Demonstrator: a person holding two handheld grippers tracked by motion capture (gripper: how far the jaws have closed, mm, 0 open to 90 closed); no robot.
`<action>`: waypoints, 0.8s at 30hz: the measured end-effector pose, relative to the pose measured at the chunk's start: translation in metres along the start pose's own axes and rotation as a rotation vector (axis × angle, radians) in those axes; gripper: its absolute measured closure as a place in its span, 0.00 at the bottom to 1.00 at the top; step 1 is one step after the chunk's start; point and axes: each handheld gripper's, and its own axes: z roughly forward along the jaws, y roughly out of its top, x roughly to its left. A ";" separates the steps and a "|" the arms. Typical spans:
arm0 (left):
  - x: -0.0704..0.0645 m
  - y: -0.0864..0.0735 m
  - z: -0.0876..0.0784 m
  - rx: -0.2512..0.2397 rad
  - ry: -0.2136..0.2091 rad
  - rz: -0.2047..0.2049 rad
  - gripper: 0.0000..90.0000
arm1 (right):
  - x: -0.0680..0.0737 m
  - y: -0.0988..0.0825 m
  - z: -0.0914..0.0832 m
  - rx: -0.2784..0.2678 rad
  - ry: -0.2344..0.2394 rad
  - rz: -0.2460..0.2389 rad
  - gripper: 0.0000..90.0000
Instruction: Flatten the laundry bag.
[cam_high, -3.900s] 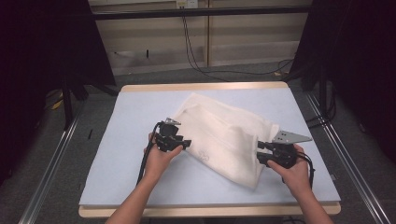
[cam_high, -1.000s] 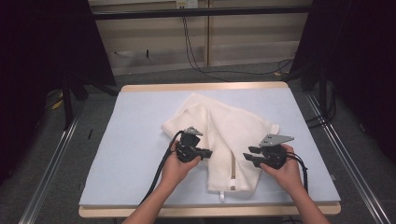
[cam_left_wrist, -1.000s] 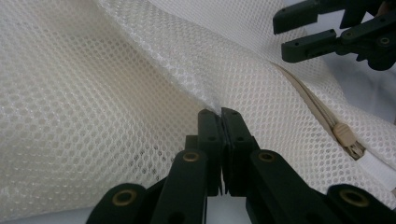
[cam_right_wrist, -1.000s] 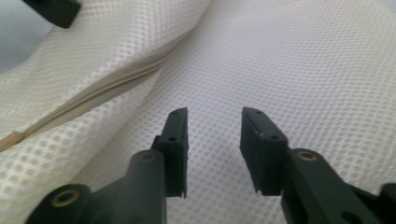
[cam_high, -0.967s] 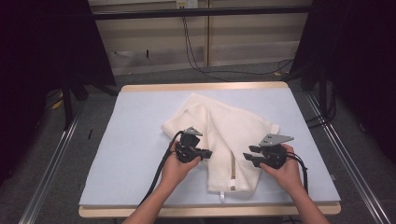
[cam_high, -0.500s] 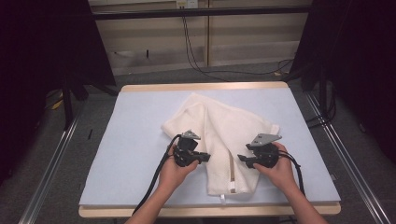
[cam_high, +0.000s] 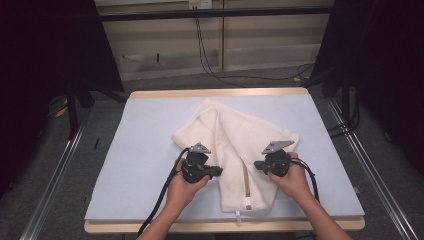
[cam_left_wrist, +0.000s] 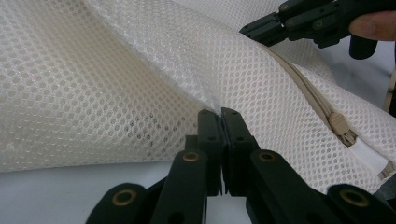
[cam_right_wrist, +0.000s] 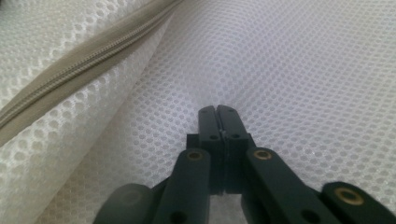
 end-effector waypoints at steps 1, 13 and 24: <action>0.000 0.000 0.000 -0.005 0.002 0.000 0.97 | 0.001 0.001 0.000 0.007 0.004 0.012 1.00; -0.001 0.000 -0.005 -0.045 -0.008 -0.001 0.97 | -0.013 -0.001 -0.001 -0.029 -0.047 0.142 1.00; -0.002 -0.001 -0.004 -0.051 -0.013 -0.004 0.98 | -0.017 -0.002 -0.003 -0.033 -0.109 0.110 1.00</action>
